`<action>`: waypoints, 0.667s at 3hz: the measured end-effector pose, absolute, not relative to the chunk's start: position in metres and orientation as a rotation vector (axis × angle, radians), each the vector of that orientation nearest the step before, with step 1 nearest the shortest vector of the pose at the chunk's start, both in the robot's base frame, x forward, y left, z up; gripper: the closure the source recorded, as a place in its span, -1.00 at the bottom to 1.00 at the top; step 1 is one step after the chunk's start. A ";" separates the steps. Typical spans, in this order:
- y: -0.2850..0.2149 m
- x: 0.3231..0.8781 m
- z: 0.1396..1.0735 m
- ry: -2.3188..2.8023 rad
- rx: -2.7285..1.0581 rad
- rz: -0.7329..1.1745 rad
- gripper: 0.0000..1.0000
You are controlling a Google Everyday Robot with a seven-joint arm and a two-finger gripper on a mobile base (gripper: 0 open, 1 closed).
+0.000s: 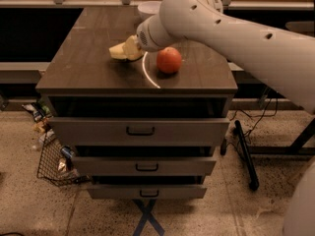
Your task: Move sponge near apple
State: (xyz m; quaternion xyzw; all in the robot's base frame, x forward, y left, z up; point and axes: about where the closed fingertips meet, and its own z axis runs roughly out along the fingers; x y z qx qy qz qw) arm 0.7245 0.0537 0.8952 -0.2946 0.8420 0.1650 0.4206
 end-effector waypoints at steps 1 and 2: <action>0.053 0.723 0.886 2.134 -0.748 0.408 0.17; 0.054 0.728 0.881 2.146 -0.758 0.405 -0.30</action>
Offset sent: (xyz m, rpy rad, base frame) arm 0.0101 -0.0023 -0.0181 -0.0349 0.0408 0.0061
